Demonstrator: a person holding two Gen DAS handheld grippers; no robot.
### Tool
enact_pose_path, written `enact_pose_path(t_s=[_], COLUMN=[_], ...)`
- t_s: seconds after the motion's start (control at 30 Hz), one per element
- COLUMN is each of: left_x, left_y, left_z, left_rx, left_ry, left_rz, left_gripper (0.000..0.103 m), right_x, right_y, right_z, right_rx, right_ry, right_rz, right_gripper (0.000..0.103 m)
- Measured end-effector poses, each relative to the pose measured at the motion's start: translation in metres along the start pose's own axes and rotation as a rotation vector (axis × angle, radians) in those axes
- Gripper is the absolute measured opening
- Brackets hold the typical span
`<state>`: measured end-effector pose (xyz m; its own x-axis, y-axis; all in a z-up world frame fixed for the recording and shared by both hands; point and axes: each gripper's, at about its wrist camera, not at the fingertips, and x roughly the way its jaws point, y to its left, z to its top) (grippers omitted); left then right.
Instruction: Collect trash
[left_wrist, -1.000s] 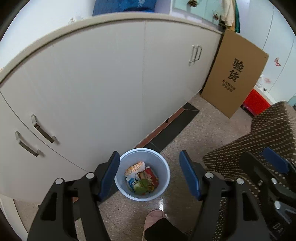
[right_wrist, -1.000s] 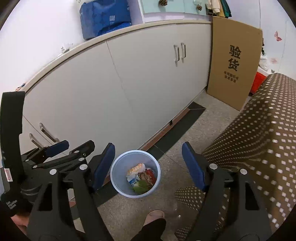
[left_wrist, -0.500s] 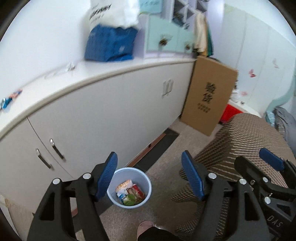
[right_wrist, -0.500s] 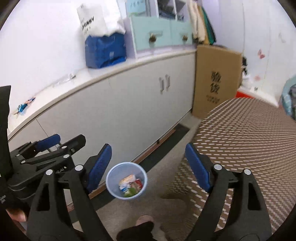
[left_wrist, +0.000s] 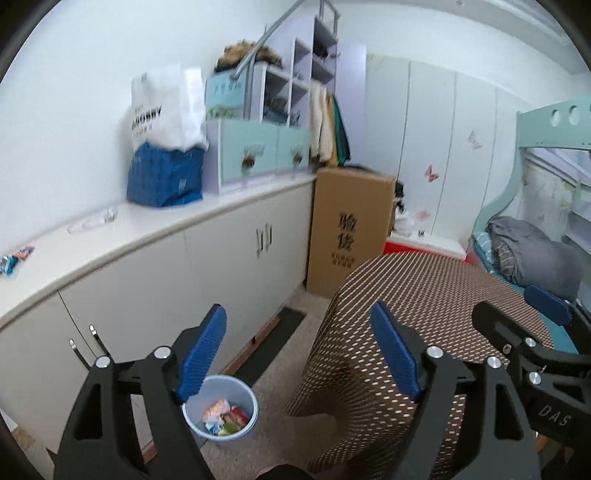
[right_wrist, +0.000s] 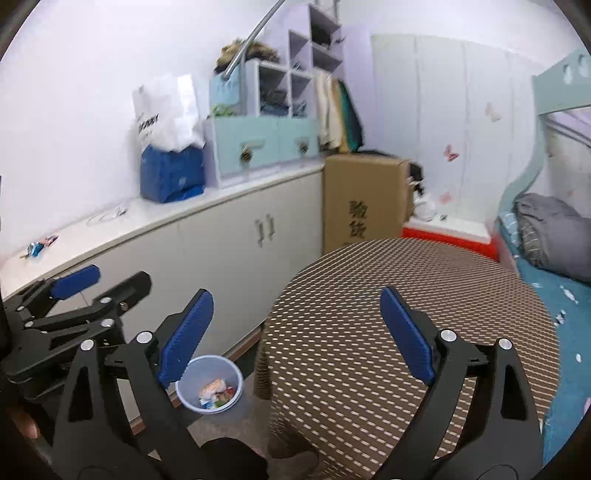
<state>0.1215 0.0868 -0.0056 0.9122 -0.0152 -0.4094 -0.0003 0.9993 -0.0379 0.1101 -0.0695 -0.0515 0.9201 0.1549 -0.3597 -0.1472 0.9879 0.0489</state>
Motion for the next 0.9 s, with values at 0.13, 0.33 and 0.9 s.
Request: enact_pose_path(t_s=[0.13, 0.33, 0.9], left_x=[-0.029, -0.060, -0.100], left_y=[-0.016, -0.036, -0.071], left_z=[-0.003, -0.010, -0.020], left_rx=[0.003, 0.027, 0.117], left_ry=[-0.063, -0.128, -0.205], left_rz=[-0.010, 0.014, 0.038], left_gripper=[0.085, 0.088, 0.097], right_x=[-0.030, -0.071, -0.118], right_y=[-0.011, -0.022, -0.039], right_z=[-0.006, -0.017, -0.039], right_rx=[-0.002, -0.004, 0.042], right_ry=[-0.046, -0.117, -0.188], right_rz=[-0.054, -0.112, -0.109], right_gripper=[0.092, 0.095, 0.095])
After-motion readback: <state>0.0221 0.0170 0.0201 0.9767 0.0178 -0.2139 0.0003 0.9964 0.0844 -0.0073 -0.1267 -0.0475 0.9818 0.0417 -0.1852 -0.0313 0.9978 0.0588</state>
